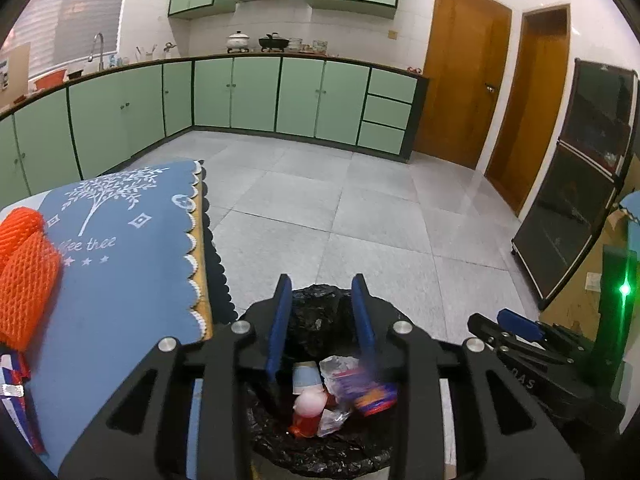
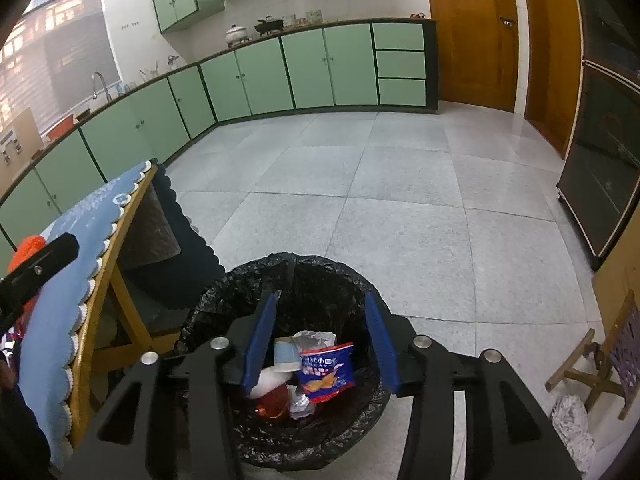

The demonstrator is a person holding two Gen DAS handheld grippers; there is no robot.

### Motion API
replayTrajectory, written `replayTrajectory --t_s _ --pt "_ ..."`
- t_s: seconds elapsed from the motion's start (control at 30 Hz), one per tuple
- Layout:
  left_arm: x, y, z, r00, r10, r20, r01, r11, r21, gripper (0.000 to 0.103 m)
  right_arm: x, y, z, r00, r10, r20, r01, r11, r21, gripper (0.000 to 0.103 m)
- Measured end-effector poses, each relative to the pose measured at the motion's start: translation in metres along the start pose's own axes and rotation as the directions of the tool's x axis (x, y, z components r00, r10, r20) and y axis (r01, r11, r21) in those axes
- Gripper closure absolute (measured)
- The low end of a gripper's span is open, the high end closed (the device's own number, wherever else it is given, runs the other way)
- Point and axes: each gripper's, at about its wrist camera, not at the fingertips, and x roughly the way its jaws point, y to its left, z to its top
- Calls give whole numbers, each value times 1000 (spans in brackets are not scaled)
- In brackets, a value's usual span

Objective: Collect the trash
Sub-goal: 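Move both grippers back over the orange nets and carton on the table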

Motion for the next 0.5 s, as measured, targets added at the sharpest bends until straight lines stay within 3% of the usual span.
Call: replayTrajectory --t_s 0.23,0.33,0.5 --pt "-45 28 3 998 35 56 -33 999 -25 62 -31 11 4 998 33 49 -32 999 -2 52" --pt "-75 47 -3 992 83 94 -80 996 -28 55 -45 28 4 995 63 76 -61 998 -24 43" --pt "-123 93 -14 973 190 129 -183 981 -66 39 -70 76 2 981 157 115 -147 985 -88 19"
